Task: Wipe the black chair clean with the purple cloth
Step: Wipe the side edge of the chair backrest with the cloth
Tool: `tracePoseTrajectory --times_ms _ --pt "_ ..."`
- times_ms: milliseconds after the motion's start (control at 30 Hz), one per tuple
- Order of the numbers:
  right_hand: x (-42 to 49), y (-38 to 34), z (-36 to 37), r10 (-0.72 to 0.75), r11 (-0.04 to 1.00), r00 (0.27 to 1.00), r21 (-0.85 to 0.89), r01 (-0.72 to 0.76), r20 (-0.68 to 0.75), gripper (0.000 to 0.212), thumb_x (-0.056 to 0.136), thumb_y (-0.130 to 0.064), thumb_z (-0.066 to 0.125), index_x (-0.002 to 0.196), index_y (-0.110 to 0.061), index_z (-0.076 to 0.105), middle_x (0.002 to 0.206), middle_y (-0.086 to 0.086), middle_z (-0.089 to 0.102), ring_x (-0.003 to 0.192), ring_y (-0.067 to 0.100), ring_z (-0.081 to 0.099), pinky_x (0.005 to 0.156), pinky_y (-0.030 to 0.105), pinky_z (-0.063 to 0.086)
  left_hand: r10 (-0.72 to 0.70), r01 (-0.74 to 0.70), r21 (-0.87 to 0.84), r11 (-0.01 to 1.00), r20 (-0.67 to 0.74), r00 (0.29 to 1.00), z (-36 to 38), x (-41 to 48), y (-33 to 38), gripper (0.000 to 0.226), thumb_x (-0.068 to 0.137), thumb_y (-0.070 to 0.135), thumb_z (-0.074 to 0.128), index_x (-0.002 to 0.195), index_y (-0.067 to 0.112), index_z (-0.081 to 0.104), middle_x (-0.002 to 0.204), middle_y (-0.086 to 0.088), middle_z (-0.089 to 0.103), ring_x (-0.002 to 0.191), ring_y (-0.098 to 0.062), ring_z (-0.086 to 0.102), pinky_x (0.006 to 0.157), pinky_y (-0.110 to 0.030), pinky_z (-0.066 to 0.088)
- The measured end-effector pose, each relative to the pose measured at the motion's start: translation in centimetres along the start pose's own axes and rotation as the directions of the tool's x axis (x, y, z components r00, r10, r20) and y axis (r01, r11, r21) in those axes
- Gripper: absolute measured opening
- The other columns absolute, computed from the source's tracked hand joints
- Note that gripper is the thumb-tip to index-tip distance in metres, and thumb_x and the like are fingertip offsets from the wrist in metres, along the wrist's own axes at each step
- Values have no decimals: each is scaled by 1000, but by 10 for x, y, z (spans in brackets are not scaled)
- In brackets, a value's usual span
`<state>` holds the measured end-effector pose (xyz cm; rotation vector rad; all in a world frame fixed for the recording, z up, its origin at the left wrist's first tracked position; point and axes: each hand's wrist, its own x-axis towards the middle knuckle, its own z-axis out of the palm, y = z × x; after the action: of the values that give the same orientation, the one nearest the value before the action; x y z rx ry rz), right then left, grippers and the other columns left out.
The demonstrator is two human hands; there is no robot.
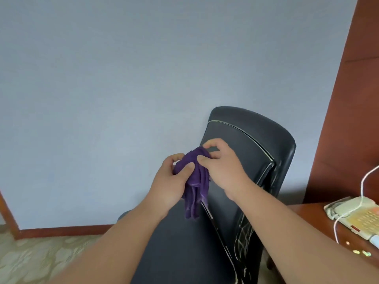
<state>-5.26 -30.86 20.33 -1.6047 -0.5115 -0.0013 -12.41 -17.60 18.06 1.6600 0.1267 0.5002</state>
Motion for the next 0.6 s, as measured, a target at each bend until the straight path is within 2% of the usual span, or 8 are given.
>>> tracePoseTrajectory --times_ms 67,133,200,300,367,433,500,600 --pt "0 -1 -4 -43 998 994 -42 39 -98 18 89 -19 66 87 -37 65 81 -13 72 71 6 69 58 16 51 66 -66 5 998 -28 997 6 -1 7 27 87 30 68 111 34 58 93 1 72 67 -11 68 53 -22 50" --pt "-2 -2 -7 -120 980 983 -172 96 -138 18 91 -21 63 81 -33 71 79 -18 71 72 2 66 60 14 50 142 -140 66 988 -18 990 12 -3 11 28 84 28 72 108 37 60 93 5 71 71 -13 70 58 -25 53" --pt "-6 -8 -10 -88 984 992 -161 72 -91 28 92 -17 55 80 -33 75 80 -17 72 76 4 67 66 19 54 191 -191 102 976 8 981 18 -3 12 31 83 24 73 108 38 61 96 7 71 79 -16 71 67 -33 58" --pt "-12 -21 -18 57 997 993 40 -61 104 31 87 -17 47 88 -22 78 83 -4 76 73 13 68 58 22 51 250 -250 118 961 14 968 21 -2 16 39 77 21 77 104 43 60 90 7 70 81 -21 70 72 -43 60" --pt "-14 -27 -27 91 992 979 65 -104 182 33 80 -31 51 90 -10 74 78 5 71 68 20 61 53 26 42 309 -308 163 938 14 951 20 1 21 43 72 24 83 102 43 58 86 8 69 75 -16 68 68 -36 60" --pt "-15 -29 -34 83 995 967 39 -95 240 39 78 -39 54 95 -10 74 84 15 70 71 22 60 61 35 37 392 -383 223 896 7 920 22 5 26 45 66 33 86 99 40 56 88 12 66 76 -8 65 64 -20 54" --pt "-16 -28 -38 48 998 960 14 -54 276 31 84 -36 56 99 -19 77 99 18 73 79 22 68 67 41 41 449 -425 288 858 -17 894 27 8 31 49 58 44 84 96 40 53 93 13 61 79 -6 60 62 -13 49" --pt "-15 -26 -44 46 994 978 83 -65 205 23 97 -26 56 101 -19 77 100 13 76 96 30 72 88 45 56 443 -416 349 840 2 896 37 9 33 61 57 49 84 105 47 46 109 21 47 96 -2 55 69 -15 50"
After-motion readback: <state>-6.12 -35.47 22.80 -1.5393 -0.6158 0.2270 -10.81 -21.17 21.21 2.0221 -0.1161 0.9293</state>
